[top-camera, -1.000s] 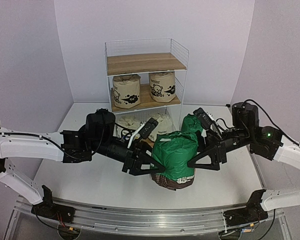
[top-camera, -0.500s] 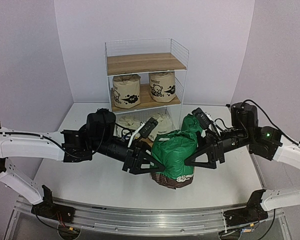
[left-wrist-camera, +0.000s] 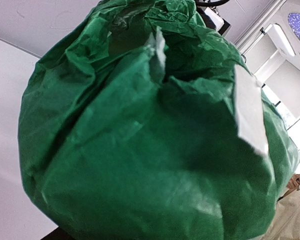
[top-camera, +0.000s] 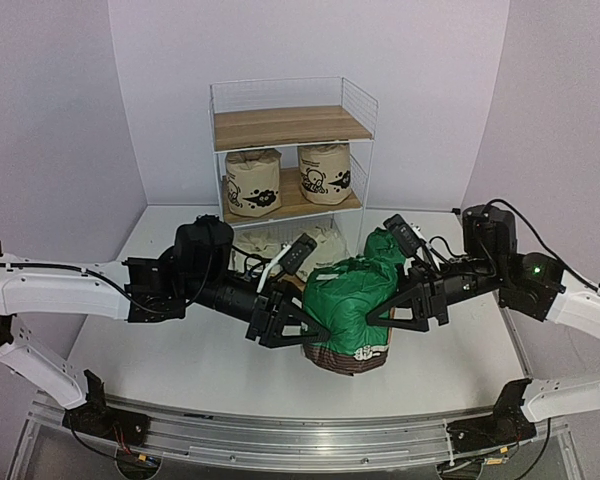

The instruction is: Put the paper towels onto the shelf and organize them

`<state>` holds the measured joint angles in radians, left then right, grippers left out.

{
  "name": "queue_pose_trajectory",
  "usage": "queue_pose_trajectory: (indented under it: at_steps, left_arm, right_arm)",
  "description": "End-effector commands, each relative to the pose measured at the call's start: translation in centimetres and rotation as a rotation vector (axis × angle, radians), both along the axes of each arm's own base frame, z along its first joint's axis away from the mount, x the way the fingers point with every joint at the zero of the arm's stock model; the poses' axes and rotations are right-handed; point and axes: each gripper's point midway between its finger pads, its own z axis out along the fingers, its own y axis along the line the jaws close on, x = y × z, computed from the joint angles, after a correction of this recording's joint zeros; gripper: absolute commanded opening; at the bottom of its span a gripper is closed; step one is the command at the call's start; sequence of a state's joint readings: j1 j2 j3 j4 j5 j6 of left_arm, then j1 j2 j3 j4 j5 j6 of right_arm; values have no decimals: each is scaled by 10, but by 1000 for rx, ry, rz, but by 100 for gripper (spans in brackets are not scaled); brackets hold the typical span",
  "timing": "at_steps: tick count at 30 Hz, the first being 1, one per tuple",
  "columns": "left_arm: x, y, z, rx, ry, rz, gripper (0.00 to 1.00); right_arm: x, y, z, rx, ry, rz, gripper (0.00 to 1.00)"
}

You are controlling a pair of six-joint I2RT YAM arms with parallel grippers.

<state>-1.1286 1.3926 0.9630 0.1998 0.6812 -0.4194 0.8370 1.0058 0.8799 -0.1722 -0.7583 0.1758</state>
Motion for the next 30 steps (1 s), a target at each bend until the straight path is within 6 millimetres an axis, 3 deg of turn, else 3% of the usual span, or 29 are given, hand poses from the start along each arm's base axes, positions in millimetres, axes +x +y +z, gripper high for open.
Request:
queue_pose_trajectory:
  at_steps: [1,5,6,8,16,22,25,30]
  left_arm:
    - [41,-8,56,-131,-48,193,74]
    - [43,-2,57,-129,-50,221,92]
    - [44,-1,57,-126,-51,229,94]
    - [46,3,57,-119,-52,254,99]
    - [71,26,51,-43,-63,455,100]
    - [83,64,63,-40,-82,616,100]
    - [87,83,65,-29,-86,686,100]
    - [97,110,60,20,-69,811,100]
  right_arm:
    - [-1,10,23,56,-36,-6,22]
    - [6,8,28,59,-36,-64,10]
    - [8,8,29,59,-35,-83,1]
    - [11,6,31,62,-41,-108,0]
    - [30,-3,43,63,-62,-256,0]
    - [56,-17,53,-1,-112,-429,0]
    - [68,-20,70,-13,-159,-487,0]
    - [81,-14,124,26,-244,-513,0]
